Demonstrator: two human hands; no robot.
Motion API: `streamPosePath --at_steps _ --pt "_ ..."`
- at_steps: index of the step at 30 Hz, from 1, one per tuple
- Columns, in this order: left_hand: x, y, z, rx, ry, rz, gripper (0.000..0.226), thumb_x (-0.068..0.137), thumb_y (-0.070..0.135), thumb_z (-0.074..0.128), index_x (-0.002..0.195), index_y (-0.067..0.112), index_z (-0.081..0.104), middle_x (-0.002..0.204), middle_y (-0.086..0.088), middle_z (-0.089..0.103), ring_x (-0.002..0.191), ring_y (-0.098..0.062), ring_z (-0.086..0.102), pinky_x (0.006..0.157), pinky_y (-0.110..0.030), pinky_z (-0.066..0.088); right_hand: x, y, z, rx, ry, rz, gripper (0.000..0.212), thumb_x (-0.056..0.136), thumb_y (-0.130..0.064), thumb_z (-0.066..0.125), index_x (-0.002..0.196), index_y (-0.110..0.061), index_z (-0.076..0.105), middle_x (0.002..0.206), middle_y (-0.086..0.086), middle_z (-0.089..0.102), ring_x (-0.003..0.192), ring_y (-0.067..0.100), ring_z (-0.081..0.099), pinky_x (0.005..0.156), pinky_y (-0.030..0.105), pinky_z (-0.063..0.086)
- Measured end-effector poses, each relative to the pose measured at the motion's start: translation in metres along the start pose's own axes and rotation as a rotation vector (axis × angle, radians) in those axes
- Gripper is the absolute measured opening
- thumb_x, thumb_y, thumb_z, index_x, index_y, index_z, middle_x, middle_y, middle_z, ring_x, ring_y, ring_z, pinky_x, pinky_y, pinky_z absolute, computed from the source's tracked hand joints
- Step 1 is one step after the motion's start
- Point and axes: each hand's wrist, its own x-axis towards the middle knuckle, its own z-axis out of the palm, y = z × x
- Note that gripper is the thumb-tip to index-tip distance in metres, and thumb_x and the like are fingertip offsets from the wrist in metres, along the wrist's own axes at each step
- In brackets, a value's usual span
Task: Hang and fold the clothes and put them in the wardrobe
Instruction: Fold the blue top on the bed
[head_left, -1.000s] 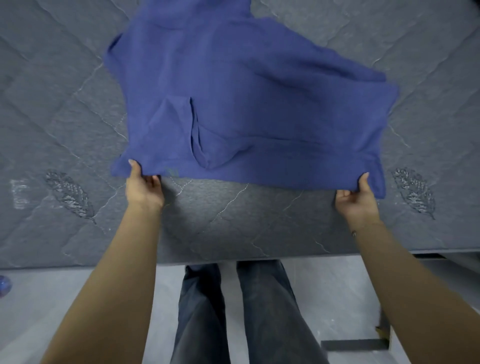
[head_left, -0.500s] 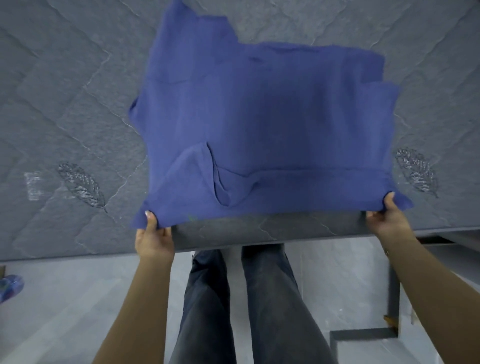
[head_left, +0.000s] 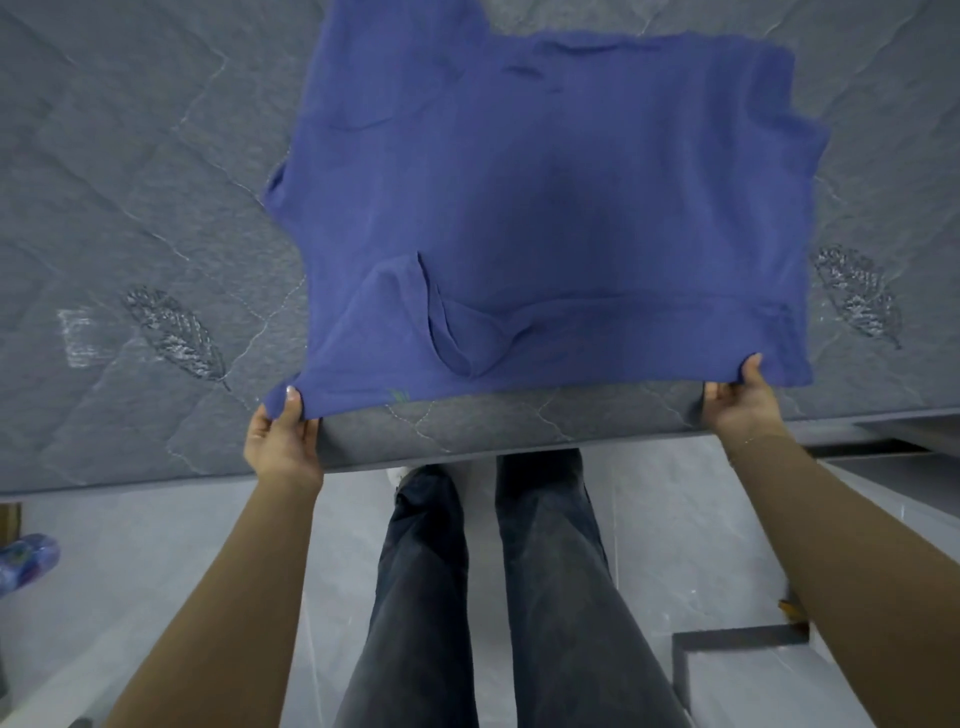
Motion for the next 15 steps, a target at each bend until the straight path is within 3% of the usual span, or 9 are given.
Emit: streamPosePath --at_steps 2,4,5,7,9,12,15 --pt "0.004 0.001 -0.005 0.05 0.024 -0.009 0.009 0.092 0.004 0.063 0.093 0.013 0.06 0.096 -0.004 0.066 0.085 -0.011 0.066 0.081 -0.024 0.058 0.003 -0.005 -0.001 -0.031 0.004 -0.008 0.041 0.103 -0.029 0.043 0.141 -0.012 0.045 0.147 0.002 0.048 0.132 0.014 0.048 0.096 0.02 0.046" --pt "0.009 0.003 -0.006 0.176 0.068 0.05 0.015 0.091 0.0 0.063 0.087 0.013 0.057 0.079 0.002 0.066 0.069 -0.005 0.064 0.071 -0.021 0.058 0.0 -0.011 0.001 -0.087 0.032 0.0 0.043 0.104 -0.029 0.042 0.144 -0.014 0.042 0.148 0.001 0.047 0.133 0.015 0.047 0.097 0.021 0.045" --pt "0.01 0.004 -0.007 0.267 0.087 0.101 0.017 0.09 -0.002 0.064 0.087 0.012 0.056 0.074 0.003 0.065 0.066 -0.005 0.062 0.073 -0.023 0.057 -0.004 -0.012 0.003 -0.128 0.057 0.007 0.041 0.103 -0.028 0.044 0.142 -0.015 0.044 0.147 0.001 0.048 0.133 0.015 0.047 0.098 0.022 0.045" --pt "0.009 0.012 -0.007 0.525 0.113 0.231 0.017 0.086 0.0 0.069 0.099 0.006 0.06 0.087 -0.005 0.063 0.08 -0.017 0.062 0.093 -0.034 0.052 -0.02 -0.011 0.013 -0.262 0.113 0.027 0.031 0.102 -0.029 0.047 0.131 -0.017 0.048 0.146 0.002 0.049 0.133 0.017 0.047 0.101 0.024 0.043" --pt "0.008 0.022 -0.006 0.831 0.125 0.416 0.034 0.081 0.006 0.074 0.113 0.001 0.064 0.111 -0.018 0.057 0.101 -0.03 0.06 0.104 -0.042 0.043 -0.047 0.002 0.025 -0.399 0.135 0.078 0.026 0.1 -0.028 0.05 0.125 -0.019 0.048 0.144 0.005 0.049 0.126 0.021 0.052 0.099 0.028 0.044" --pt "-0.002 0.04 0.016 0.981 -0.055 0.672 0.029 0.081 0.008 0.073 0.11 0.006 0.067 0.112 -0.018 0.057 0.1 -0.034 0.06 0.1 -0.04 0.045 -0.095 0.04 0.045 -0.532 0.079 0.178 0.024 0.096 -0.026 0.056 0.117 -0.018 0.048 0.116 0.008 0.056 0.078 0.016 0.054 0.068 0.029 0.046" --pt "-0.01 0.049 0.062 1.014 -0.285 0.632 0.02 0.089 0.02 0.068 0.106 0.011 0.064 0.083 -0.007 0.063 0.079 -0.025 0.061 0.081 -0.034 0.048 -0.134 0.087 0.072 -0.715 -0.145 0.133 0.026 0.095 -0.024 0.06 0.116 -0.011 0.053 0.102 0.01 0.055 0.07 0.016 0.055 0.061 0.029 0.046"
